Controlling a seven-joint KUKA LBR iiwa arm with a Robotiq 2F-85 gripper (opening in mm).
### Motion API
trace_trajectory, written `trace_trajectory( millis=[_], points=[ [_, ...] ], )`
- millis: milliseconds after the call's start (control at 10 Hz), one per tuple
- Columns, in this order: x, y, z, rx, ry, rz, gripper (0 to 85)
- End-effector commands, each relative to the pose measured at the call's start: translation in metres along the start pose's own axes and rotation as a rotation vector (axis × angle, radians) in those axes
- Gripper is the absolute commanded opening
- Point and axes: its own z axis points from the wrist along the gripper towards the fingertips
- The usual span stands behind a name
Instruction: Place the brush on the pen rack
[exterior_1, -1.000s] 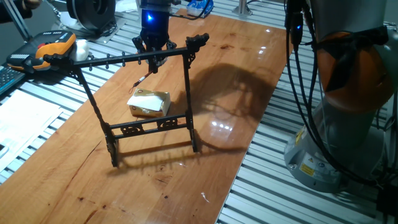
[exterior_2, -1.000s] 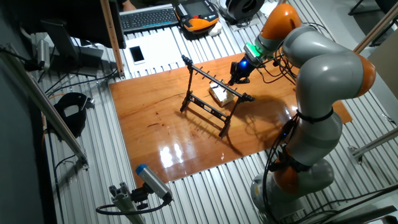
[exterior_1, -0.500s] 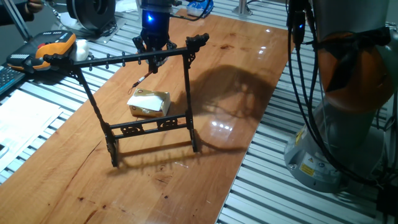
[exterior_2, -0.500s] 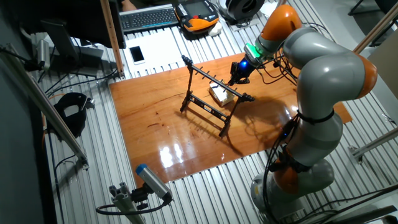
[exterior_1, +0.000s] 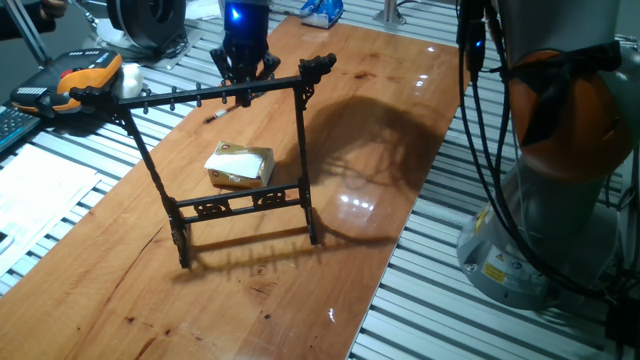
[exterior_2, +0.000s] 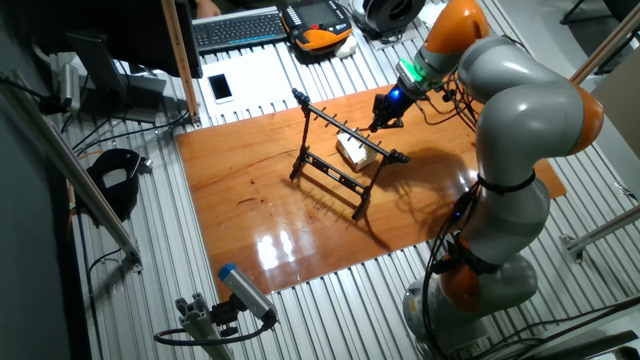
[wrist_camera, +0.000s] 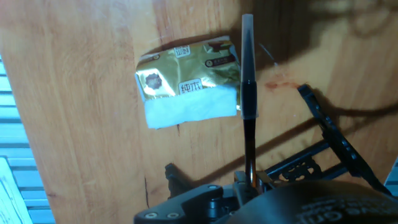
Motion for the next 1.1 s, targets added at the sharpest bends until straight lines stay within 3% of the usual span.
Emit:
trace_trajectory(
  millis=[0,100,300,600,1000],
  points=[
    [0.0,0.0,-0.001,0.0,-0.002,0.002,0.0],
    [0.0,0.001,-0.001,0.001,0.006,0.008,0.0],
    [0.013,0.007,0.003,0.017,0.0,0.037,0.0],
    [0.027,0.002,-0.017,0.035,-0.015,0.05,0.0],
    [0.027,-0.008,-0.033,0.04,-0.022,0.053,0.0]
  ],
)
